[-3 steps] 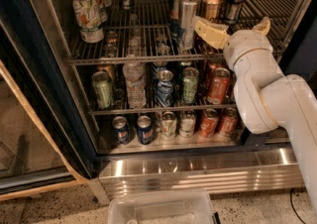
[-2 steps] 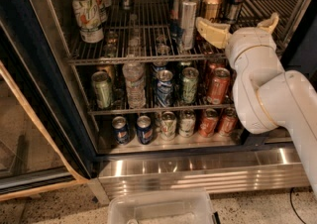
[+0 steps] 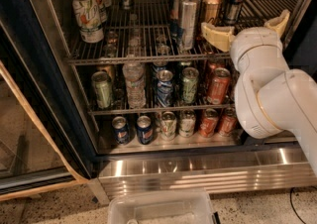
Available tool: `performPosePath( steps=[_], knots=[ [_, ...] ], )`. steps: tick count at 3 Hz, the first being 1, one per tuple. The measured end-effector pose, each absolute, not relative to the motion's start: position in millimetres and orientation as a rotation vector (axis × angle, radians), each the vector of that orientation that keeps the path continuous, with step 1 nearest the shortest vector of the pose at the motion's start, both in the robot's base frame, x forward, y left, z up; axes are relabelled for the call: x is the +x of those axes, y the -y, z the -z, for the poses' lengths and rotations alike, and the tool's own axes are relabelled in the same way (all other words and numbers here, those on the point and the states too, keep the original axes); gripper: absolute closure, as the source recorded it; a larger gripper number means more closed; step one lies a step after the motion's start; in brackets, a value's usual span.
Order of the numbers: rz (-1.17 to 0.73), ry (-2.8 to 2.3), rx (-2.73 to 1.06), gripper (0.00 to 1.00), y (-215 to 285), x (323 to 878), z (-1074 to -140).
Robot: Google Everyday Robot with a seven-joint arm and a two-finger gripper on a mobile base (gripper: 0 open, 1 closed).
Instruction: Pick orange can from top shelf of fridge
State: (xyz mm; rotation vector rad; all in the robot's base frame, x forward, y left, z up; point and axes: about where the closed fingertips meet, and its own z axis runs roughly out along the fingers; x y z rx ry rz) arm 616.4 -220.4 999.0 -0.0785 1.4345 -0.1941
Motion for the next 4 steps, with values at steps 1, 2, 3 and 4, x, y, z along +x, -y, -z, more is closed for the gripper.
performPosePath(
  steps=[1,2,3,4],
  knots=[
    [0.194,-1.434,-0.078,0.00,220,616,-999],
    [0.194,-1.434,-0.079,0.14,220,616,-999],
    [0.194,-1.429,-0.082,0.18,219,620,-1001],
    [0.190,-1.417,-0.086,0.36,217,627,-1005]
  ],
)
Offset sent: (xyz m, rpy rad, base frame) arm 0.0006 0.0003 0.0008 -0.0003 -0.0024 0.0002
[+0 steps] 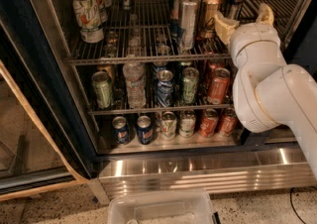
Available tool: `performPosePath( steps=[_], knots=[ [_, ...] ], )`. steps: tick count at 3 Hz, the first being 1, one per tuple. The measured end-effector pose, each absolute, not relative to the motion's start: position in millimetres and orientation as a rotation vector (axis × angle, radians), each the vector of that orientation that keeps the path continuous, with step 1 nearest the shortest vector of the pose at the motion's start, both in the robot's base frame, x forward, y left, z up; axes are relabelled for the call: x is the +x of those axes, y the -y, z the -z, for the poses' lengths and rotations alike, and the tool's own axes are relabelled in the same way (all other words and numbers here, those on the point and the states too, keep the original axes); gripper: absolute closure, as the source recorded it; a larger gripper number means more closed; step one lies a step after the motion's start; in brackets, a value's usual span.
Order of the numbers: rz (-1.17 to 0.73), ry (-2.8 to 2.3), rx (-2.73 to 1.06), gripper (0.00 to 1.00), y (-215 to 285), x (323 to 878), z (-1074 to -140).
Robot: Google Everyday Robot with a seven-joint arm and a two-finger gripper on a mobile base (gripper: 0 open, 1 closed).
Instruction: Pick orange can from top shelf of fridge
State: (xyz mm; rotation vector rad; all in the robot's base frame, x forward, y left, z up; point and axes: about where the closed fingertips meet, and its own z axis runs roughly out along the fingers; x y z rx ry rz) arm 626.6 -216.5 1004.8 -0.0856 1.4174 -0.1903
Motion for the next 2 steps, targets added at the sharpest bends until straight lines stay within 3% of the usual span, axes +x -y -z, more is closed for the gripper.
performPosePath(
  steps=[1,2],
  knots=[
    [0.190,-1.413,-0.092,0.32,214.8,630.4,-1006.4],
    [0.170,-1.420,-0.115,0.38,208.4,636.4,-1006.1]
  ],
)
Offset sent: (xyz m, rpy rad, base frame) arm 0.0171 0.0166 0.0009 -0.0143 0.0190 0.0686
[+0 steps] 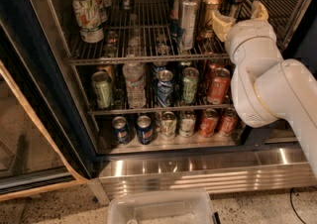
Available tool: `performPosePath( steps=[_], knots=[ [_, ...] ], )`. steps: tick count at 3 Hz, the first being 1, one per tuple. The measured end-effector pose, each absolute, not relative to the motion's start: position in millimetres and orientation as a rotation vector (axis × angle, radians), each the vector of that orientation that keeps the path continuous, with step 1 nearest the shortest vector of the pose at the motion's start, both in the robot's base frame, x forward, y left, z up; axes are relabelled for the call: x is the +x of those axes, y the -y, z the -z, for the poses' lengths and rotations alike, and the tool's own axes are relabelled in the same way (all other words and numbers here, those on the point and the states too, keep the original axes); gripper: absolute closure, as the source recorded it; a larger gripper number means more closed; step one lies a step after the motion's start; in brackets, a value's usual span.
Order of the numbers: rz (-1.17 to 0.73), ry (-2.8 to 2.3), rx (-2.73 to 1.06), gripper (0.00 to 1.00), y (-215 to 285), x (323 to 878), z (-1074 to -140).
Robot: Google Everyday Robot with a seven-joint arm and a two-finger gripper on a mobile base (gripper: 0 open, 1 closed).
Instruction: Pick orange can from top shelf of fridge
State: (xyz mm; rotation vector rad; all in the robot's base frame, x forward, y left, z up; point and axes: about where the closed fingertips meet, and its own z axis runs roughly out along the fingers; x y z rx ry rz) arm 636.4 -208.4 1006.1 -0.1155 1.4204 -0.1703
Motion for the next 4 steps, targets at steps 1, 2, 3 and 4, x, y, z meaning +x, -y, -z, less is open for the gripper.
performPosePath(
  steps=[1,2,3,4],
  knots=[
    [0.133,-1.445,-0.148,0.30,200,639,-1002],
    [0.106,-1.462,-0.166,0.30,194,641,-999],
    [0.081,-1.482,-0.186,0.30,188,643,-993],
    [0.046,-1.494,-0.189,0.29,181,652,-986]
  ],
)
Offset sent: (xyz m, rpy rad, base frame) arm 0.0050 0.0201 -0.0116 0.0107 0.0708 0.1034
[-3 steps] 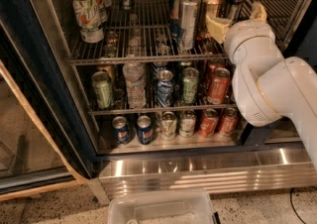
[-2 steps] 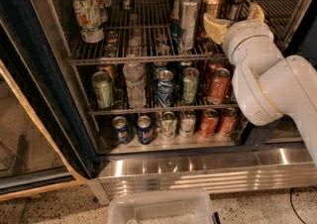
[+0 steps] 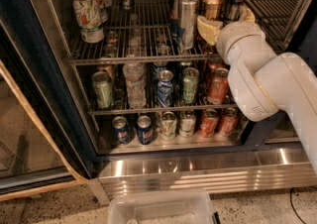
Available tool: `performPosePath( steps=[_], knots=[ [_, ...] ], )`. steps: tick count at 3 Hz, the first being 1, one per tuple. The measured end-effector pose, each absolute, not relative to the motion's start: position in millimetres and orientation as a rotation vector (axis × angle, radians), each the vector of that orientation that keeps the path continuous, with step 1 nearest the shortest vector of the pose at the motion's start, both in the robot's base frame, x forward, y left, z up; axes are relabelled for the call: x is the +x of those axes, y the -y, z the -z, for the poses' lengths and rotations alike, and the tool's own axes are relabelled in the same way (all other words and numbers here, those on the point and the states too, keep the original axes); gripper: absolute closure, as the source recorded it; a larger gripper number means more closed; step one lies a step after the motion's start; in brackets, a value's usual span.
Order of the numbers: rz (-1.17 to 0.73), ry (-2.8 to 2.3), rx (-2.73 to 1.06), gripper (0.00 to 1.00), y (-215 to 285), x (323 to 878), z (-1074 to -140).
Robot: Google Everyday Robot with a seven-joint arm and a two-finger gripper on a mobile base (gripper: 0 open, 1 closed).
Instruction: Pick orange can from top shelf of fridge
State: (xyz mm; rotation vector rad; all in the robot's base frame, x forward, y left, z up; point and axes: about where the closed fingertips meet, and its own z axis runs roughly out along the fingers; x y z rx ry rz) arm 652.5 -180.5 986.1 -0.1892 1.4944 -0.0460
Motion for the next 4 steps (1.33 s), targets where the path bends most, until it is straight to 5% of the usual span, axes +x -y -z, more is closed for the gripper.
performPosePath(
  steps=[4],
  knots=[
    [0.086,-1.483,-0.137,0.28,194,674,-984]
  ],
)
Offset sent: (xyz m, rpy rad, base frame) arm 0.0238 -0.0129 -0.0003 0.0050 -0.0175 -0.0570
